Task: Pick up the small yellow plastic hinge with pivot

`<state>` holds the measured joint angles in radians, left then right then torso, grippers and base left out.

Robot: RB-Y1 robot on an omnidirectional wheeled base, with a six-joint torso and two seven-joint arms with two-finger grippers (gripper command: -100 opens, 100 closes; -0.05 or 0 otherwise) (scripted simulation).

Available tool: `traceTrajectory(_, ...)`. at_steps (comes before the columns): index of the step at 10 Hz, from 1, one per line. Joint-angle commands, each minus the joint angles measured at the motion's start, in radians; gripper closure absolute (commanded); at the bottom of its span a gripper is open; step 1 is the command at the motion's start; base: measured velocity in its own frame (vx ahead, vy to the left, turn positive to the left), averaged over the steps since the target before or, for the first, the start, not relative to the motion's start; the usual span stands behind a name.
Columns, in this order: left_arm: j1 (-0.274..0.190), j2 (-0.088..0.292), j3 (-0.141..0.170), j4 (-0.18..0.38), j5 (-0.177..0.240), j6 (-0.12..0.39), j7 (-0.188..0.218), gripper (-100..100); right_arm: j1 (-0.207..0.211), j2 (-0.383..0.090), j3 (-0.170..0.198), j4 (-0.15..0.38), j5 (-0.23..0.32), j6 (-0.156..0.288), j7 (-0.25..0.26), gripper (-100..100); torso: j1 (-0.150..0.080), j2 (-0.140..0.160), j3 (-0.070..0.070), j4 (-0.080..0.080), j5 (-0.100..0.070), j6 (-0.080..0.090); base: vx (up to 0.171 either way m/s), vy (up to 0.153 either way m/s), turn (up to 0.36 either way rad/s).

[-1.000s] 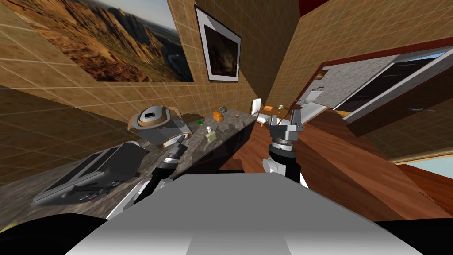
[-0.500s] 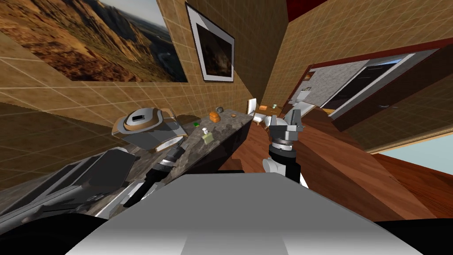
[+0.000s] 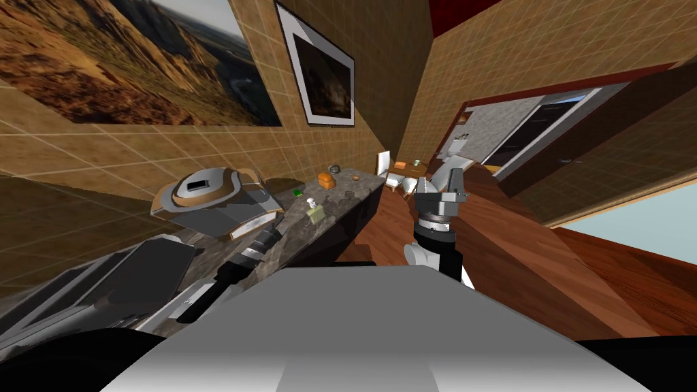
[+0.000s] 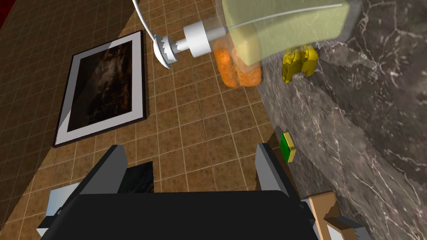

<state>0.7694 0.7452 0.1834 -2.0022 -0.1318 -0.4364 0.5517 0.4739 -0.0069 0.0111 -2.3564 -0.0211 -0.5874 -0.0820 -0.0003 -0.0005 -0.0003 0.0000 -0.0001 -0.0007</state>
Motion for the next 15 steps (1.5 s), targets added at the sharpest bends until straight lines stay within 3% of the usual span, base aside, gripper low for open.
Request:
traceTrajectory(1, 0.031, 0.05, 0.009, 0.028, -0.019, 0.003, 0.05, -100, 0.0, 0.0, 0.0, 0.0, 0.0, 0.0, 0.0, 0, 0.0, 0.0, 0.0, 0.0, 0.0, 0.0, 0.013, -0.015, -0.2)
traceTrajectory(2, 0.031, 0.075, 0.009, 0.028, -0.019, 0.003, 0.075, -100, 0.0, 0.0, 0.0, 0.0, 0.0, 0.0, 0.0, 0, 0.0, 0.0, 0.0, 0.0, 0.0, 0.001, 0.013, -0.007, -0.123)
traceTrajectory(3, 0.031, 0.075, 0.009, 0.028, -0.019, 0.003, 0.082, -100, 0.0, 0.0, 0.0, 0.0, 0.0, 0.0, 0.0, 0, 0.0, 0.0, 0.0, 0.0, 0.0, 0.0, 0.006, 0.0, 0.009)
traceTrajectory(4, 0.061, 0.118, 0.015, 0.06, -0.039, 0.002, 0.122, -100, 0.0, 0.0, 0.0, 0.0, 0.0, 0.0, 0.0, 0, 0.0, 0.0, 0.0, 0.0, 0.0, 0.0, 0.013, -0.011, -0.213)
traceTrajectory(5, 0.061, 0.143, 0.015, 0.06, -0.039, 0.002, 0.149, -100, 0.0, 0.0, 0.0, 0.0, 0.0, 0.0, 0.0, 0, 0.0, 0.0, 0.0, 0.0, 0.0, 0.001, 0.012, -0.004, -0.126)
traceTrajectory(6, 0.061, 0.143, 0.015, 0.06, -0.039, 0.002, 0.155, -100, 0.0, 0.0, 0.0, 0.0, 0.0, 0.0, 0.0, 0, 0.0, 0.0, 0.0, 0.0, 0.0, 0.0, 0.006, 0.001, 0.015)
traceTrajectory(7, 0.091, 0.188, 0.021, 0.091, -0.06, 0.0, 0.196, -100, 0.0, 0.0, 0.0, 0.0, 0.0, 0.0, 0.0, 0, 0.0, 0.0, 0.0, 0.0, 0.0, 0.0, 0.015, -0.01, -0.218)
traceTrajectory(8, 0.091, 0.211, 0.021, 0.091, -0.06, 0.0, 0.22, -100, 0.0, 0.0, 0.0, 0.0, 0.0, 0.0, 0.0, 0, 0.0, 0.0, 0.0, 0.0, 0.0, 0.001, 0.015, -0.002, -0.137)
traceTrajectory(9, 0.091, 0.211, 0.021, 0.091, -0.06, 0.0, 0.231, -100, 0.0, 0.0, 0.0, 0.0, 0.0, 0.0, 0.0, 0, 0.0, -0.001, 0.0, 0.0, 0.0, 0.0, 0.008, 0.003, 0.016)
traceTrajectory(10, 0.122, 0.257, 0.025, 0.123, -0.081, -0.001, 0.27, -100, 0.0, 0.0, 0.0, 0.0, 0.0, 0.0, 0.0, 0, 0.0, 0.0, 0.0, 0.0, 0.0, 0.0, 0.016, -0.006, -0.2)
traceTrajectory(11, 0.122, 0.28, 0.025, 0.123, -0.081, -0.001, 0.295, -100, 0.0, 0.0, 0.0, 0.0, 0.0, 0.0, 0.0, 0, 0.0, -0.001, 0.0, 0.0, 0.0, 0.001, 0.014, -0.001, -0.147)
traceTrajectory(12, 0.122, 0.28, 0.025, 0.123, -0.081, -0.001, 0.308, -100, 0.0, 0.0, 0.0, 0.0, 0.0, 0.0, 0.0, 0, 0.0, -0.001, 0.0, 0.0, 0.0, 0.0, 0.007, 0.002, 0.007)
traceTrajectory(13, 0.153, 0.324, 0.029, 0.154, -0.102, -0.003, 0.344, -100, 0.0, 0.0, 0.0, 0.0, 0.0, 0.0, 0.0, 0, 0.0, 0.0, 0.0, 0.0, 0.0, 0.0, 0.02, -0.002, -0.213)
traceTrajectory(14, 0.153, 0.349, 0.029, 0.154, -0.102, -0.003, 0.373, -100, 0.0, 0.0, 0.0, 0.0, 0.0, 0.0, 0.0, 0, 0.0, -0.001, 0.0, 0.0, 0.0, 0.001, 0.019, 0.003, -0.135)
traceTrajectory(15, 0.153, 0.349, 0.029, 0.154, -0.102, -0.003, 0.386, -100, 0.0, 0.0, 0.0, 0.0, 0.0, 0.0, 0.0, 0, 0.0, -0.001, -0.001, 0.0, 0.0, 0.0, 0.008, 0.001, 0.013)
